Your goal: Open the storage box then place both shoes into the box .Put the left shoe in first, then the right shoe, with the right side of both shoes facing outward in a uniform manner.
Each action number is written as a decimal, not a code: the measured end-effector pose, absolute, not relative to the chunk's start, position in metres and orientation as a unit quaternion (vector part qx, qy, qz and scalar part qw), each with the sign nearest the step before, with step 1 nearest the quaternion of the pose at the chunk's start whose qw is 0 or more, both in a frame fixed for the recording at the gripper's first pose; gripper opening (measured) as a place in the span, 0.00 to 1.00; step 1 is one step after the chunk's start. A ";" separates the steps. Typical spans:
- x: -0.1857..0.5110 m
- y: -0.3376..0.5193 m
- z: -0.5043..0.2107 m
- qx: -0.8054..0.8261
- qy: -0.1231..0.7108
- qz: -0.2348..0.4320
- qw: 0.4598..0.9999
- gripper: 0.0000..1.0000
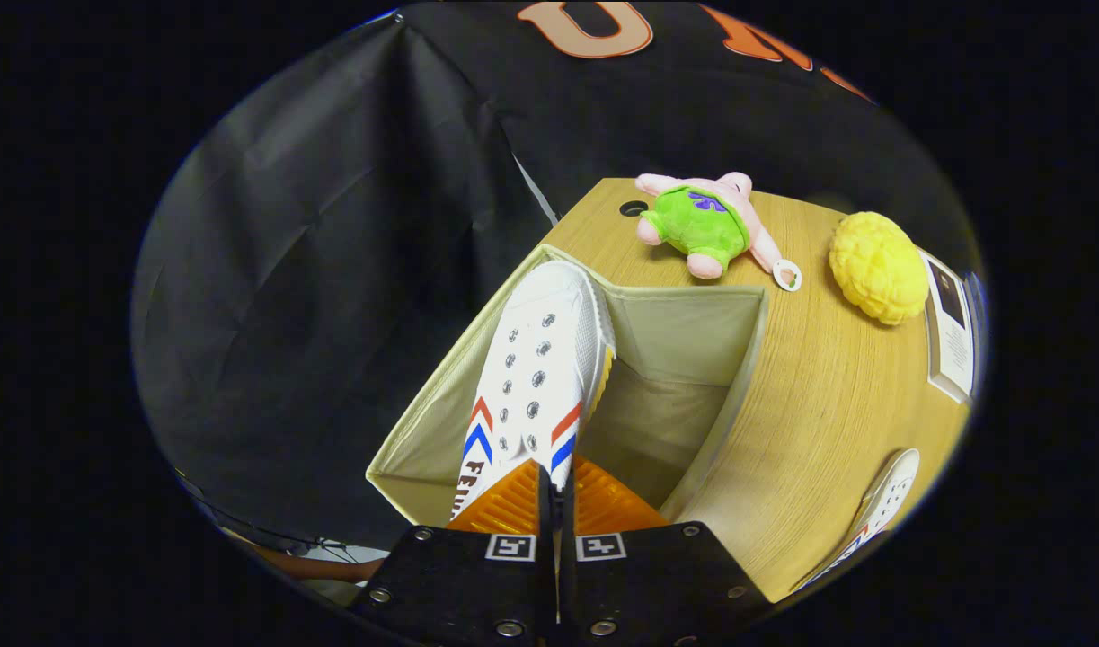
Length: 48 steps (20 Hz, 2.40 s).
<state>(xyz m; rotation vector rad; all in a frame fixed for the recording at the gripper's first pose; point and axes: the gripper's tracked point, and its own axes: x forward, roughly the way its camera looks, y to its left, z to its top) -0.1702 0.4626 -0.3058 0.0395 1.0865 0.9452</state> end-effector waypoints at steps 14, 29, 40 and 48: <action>-0.177 0.454 -0.312 0.086 0.638 0.294 0.706 0.03; -0.134 0.313 -0.206 0.149 0.494 0.326 0.792 0.97; -0.141 0.071 -0.334 0.080 0.522 0.146 0.836 0.99; -0.162 0.020 -0.401 0.059 0.568 0.136 0.809 0.95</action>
